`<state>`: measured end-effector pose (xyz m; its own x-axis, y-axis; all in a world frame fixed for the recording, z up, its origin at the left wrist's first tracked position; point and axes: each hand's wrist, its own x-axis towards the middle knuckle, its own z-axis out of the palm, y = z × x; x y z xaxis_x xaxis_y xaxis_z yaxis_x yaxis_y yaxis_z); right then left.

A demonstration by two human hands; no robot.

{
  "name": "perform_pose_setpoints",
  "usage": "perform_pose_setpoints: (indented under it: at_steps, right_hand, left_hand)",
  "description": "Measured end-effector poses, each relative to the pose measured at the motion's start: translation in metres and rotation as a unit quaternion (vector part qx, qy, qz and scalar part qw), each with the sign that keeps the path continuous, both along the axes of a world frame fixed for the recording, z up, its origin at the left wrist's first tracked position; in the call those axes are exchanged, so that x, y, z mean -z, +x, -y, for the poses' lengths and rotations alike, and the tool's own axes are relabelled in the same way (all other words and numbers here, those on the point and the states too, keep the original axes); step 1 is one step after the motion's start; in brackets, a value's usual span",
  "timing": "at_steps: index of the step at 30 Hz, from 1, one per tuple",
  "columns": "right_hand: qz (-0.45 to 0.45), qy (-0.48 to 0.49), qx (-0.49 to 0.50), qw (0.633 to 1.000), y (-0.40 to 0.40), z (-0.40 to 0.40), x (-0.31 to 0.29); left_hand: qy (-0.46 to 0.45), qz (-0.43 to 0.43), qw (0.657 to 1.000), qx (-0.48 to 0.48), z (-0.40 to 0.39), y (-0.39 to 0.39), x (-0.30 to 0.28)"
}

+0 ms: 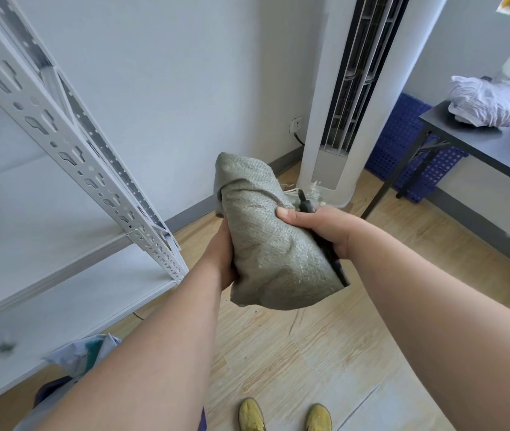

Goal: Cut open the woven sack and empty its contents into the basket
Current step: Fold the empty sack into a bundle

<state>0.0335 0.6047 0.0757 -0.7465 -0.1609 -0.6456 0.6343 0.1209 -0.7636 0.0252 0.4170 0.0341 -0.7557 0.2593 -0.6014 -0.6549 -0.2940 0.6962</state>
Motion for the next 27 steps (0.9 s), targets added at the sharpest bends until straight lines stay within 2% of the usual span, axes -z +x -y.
perform_pose_setpoints:
  at_steps: [2,4,7,9,12,14,17,19,21,24,27]
  right_hand:
    - [-0.090,0.123,0.018,0.988,-0.003,0.002,-0.001]
    - [-0.143,0.137,0.036,0.980,-0.002,0.006,0.000]
    - [-0.169,0.162,0.060,0.970,0.001,0.012,0.004]
    - [-0.147,0.198,0.053,0.968,0.000,0.011,0.003]
    - [-0.052,0.124,0.011,0.991,0.006,0.012,-0.002]
    - [-0.016,0.064,0.013,0.998,0.009,0.012,-0.003]
    - [-0.033,0.048,0.066,0.996,0.007,0.007,0.004]
    - [-0.037,0.054,0.124,0.990,0.006,0.000,0.013]
    - [-0.039,0.045,0.170,0.984,0.004,-0.007,0.020]
    - [-0.018,-0.016,0.146,0.989,0.004,-0.010,0.023]
    - [0.002,-0.046,0.104,0.994,0.007,-0.010,0.022]
  left_hand:
    - [-0.022,-0.005,1.000,-0.011,0.002,-0.001,0.005]
    - [-0.013,-0.004,1.000,-0.012,0.002,0.001,0.007]
    - [0.014,0.002,1.000,-0.002,0.000,0.001,0.005]
    - [0.012,0.001,1.000,-0.003,0.000,0.002,0.000]
    - [0.020,-0.020,1.000,0.010,-0.001,0.006,-0.008]
    - [-0.013,-0.026,0.999,0.018,-0.003,0.003,-0.010]
    - [-0.169,-0.019,0.985,0.030,-0.003,-0.007,-0.009]
    - [-0.252,-0.056,0.966,0.036,0.002,-0.007,-0.009]
    - [-0.174,-0.086,0.977,0.086,0.008,-0.007,-0.004]
    - [-0.067,-0.102,0.971,0.205,0.004,0.000,-0.004]
    - [-0.084,-0.108,0.971,0.198,0.003,-0.003,-0.006]
